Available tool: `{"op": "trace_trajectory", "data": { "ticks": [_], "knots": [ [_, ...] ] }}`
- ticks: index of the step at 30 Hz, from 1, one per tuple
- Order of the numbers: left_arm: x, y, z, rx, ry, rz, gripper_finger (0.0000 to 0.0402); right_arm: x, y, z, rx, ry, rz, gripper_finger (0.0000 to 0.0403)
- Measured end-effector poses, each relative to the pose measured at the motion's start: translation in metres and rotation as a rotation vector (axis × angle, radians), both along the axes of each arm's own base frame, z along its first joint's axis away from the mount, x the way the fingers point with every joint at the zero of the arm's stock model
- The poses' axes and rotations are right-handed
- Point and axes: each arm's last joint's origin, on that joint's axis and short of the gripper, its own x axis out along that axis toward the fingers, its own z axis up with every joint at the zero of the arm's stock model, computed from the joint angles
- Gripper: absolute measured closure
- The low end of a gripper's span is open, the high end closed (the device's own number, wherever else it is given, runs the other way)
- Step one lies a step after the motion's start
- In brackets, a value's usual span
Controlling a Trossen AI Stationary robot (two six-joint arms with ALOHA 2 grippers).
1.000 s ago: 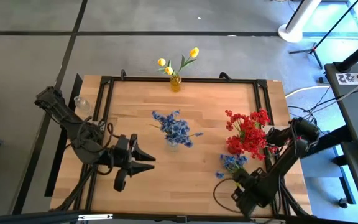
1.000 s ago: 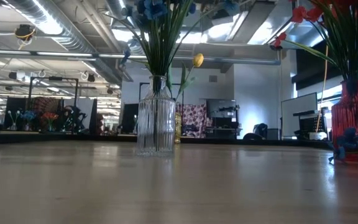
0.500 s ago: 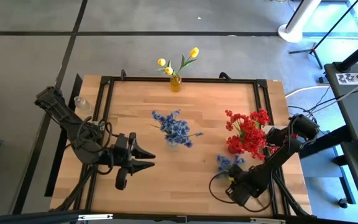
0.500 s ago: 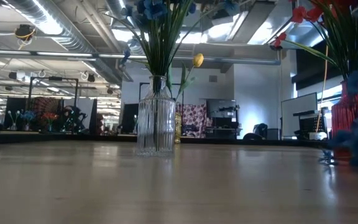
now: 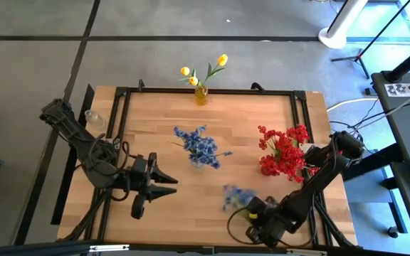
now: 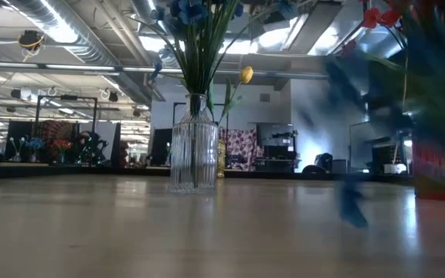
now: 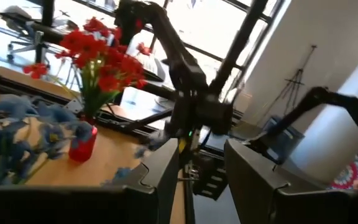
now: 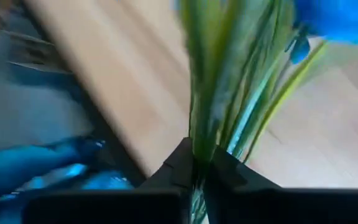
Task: Sort flowers into vase by color
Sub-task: Put the blue flower into the transparent vase
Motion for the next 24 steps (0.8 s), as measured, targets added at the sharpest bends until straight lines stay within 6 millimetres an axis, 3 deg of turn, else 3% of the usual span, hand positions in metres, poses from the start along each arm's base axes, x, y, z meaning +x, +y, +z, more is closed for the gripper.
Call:
{"op": "trace_trajectory", "data": {
  "ticks": [5, 10, 17, 20, 24],
  "knots": [
    [-0.008, -0.005, 0.002, 0.010, -0.003, -0.026, 0.0276, 0.033, 0.000, 0.059, -0.101, -0.266, 0.126, 0.0394],
    [-0.024, -0.008, 0.006, -0.013, 0.006, -0.061, 0.0276, 0.063, -0.018, 0.125, -0.287, -0.506, 0.198, 0.0394],
    [-0.046, -0.005, 0.004, -0.066, 0.051, 0.082, 0.0273, 0.080, -0.045, 0.203, -0.519, -0.738, 0.228, 0.0393],
    [-0.041, -0.006, 0.002, -0.089, 0.050, 0.107, 0.0260, 0.084, -0.054, 0.226, -0.574, -0.837, 0.241, 0.0398],
    [-0.017, -0.007, -0.005, -0.078, 0.035, 0.163, 0.0233, 0.092, -0.061, 0.242, -0.619, -0.954, 0.253, 0.0395]
  ]
}}
